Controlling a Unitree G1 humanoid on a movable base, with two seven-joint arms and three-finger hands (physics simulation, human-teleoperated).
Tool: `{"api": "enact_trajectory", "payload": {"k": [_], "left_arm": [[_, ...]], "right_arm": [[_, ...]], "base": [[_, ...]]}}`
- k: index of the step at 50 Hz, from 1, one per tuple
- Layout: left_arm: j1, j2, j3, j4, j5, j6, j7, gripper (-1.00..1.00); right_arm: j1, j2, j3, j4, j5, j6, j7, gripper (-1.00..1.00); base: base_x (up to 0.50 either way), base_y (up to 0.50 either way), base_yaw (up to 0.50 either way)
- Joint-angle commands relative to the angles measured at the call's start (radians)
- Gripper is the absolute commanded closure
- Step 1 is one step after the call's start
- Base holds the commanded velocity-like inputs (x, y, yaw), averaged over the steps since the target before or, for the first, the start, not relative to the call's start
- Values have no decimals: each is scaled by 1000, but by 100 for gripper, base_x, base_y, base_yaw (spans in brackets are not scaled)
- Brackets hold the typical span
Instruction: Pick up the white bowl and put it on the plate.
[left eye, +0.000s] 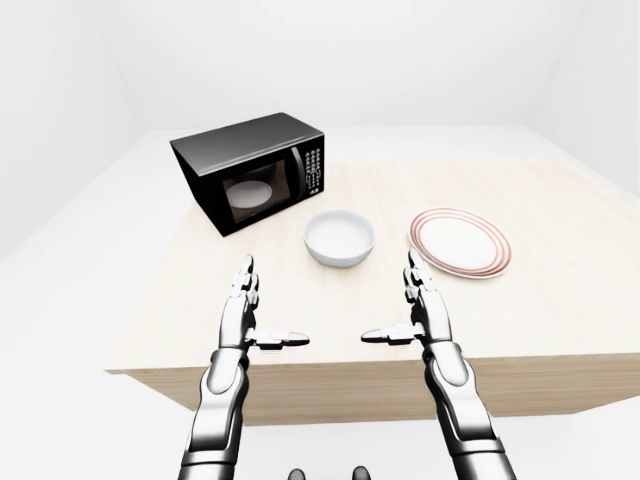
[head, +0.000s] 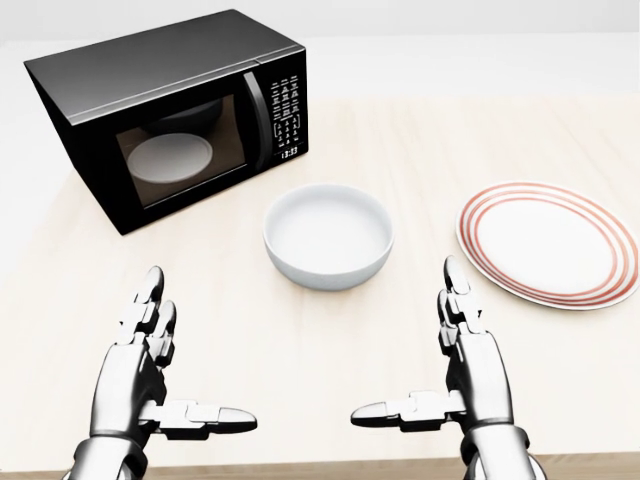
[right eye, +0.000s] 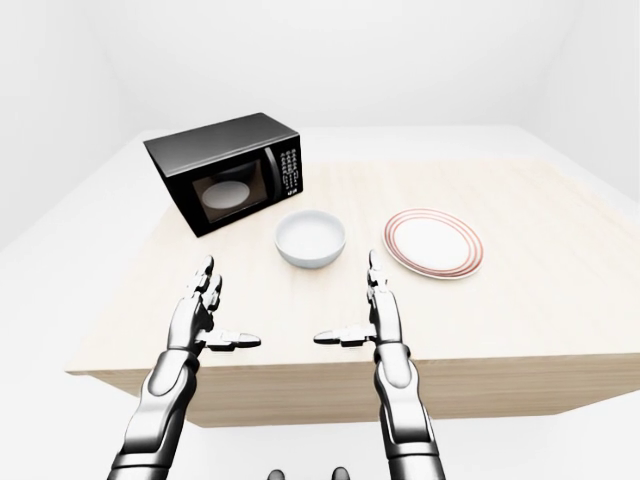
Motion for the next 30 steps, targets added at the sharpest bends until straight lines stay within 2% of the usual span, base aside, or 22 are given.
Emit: {"api": "enact_trajectory", "payload": {"k": [1,5,10,14,17,19,23,26,29,30], "left_arm": [[0,0,0,-4,0,3,0,-100],[3,-1,-2,-14,1,10,1,-100],[0,0,1,4,0,-4,0,-100],[-1,0,1,2,0,-1,0,-100],[-2,0,1,11,1,-9,0,-100],[0,-1,0,3,2,-3,1,-100],[3,-1,-2,-9,2,7,2,-100],[-5,1,2,17,1,-11,0,-100],[-3,0,1,3,2,-1,2,-100],[-5,1,3,9,1,-4,2,-100]], "right_arm": [[1,-1,1,-8,1,7,0,-100],[1,0,3,-4,0,2,1,-100],[3,0,5,-3,-4,-1,2,-100],[1,0,4,0,-4,-2,2,-100],[2,1,5,-3,-4,-2,1,-100],[1,1,5,5,-4,-9,1,-100],[3,2,7,-7,-5,1,1,-100],[0,1,5,6,-5,-8,1,-100],[-1,1,5,3,-4,-4,1,-100],[-1,1,6,8,-6,-8,1,-100]], "base": [[23,0,0],[26,0,0],[29,0,0],[30,0,0],[30,0,0],[30,0,0],[30,0,0],[30,0,0],[30,0,0],[30,0,0]]}}
